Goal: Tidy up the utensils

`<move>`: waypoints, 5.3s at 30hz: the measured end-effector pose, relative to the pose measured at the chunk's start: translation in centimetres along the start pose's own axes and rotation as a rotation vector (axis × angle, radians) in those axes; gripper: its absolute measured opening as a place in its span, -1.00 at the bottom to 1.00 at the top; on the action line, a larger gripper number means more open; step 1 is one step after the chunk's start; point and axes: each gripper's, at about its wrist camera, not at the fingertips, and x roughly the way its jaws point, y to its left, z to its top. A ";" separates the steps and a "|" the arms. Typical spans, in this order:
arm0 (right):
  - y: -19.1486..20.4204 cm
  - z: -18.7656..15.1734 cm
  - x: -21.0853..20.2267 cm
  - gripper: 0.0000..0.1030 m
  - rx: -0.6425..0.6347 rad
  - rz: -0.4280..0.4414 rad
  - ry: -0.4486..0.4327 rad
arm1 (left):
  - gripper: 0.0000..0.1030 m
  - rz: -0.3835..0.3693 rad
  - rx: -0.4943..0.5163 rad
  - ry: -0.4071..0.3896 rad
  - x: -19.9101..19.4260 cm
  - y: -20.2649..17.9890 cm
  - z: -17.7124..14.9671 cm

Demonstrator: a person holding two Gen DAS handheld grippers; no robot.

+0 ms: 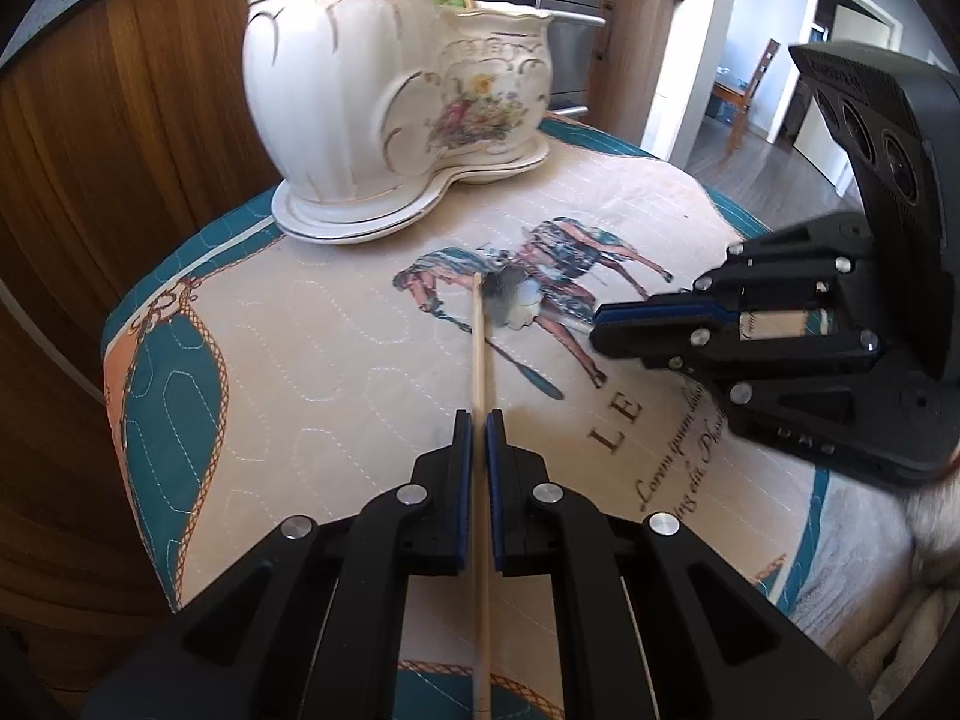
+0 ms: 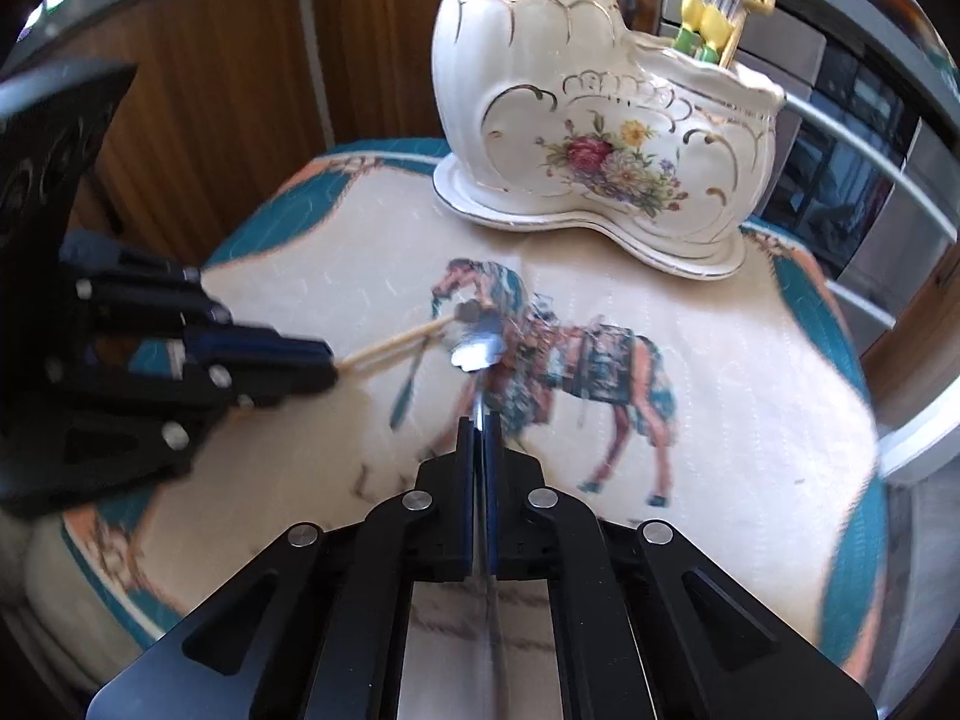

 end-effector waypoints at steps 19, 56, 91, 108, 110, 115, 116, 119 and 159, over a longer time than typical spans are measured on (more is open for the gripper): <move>-2.1 0.1 0.4 -0.86 -0.021 -0.001 0.100 | -0.57 0.009 0.020 0.035 1.4 -0.9 0.9; -5.6 3.3 -11.8 -0.92 0.184 -0.028 -0.743 | -0.91 -0.011 -0.109 -0.548 -10.5 1.4 8.0; -12.6 13.6 -4.4 -0.92 0.320 -0.197 -0.925 | -0.91 0.134 -0.205 -0.885 -6.3 6.1 17.2; -11.5 9.7 -6.1 -0.92 0.307 -0.199 -0.874 | -0.91 0.111 -0.110 -0.822 -7.8 4.3 14.7; -11.4 9.0 -6.3 -0.92 0.300 -0.190 -0.866 | -0.91 0.103 -0.106 -0.798 -7.9 4.0 14.0; -11.2 7.7 -6.3 -0.92 0.304 -0.164 -0.836 | -0.91 0.087 -0.098 -0.733 -8.0 3.6 12.6; -11.1 7.4 -6.1 -0.92 0.301 -0.160 -0.826 | -0.91 0.093 -0.092 -0.717 -7.9 3.4 12.3; -11.0 7.0 -5.8 -0.92 0.303 -0.143 -0.801 | -0.91 0.091 -0.095 -0.672 -7.6 3.3 11.6; -10.3 2.8 -5.9 -0.28 0.362 -0.129 -0.679 | 0.02 0.109 -0.080 -0.593 -7.7 2.3 6.7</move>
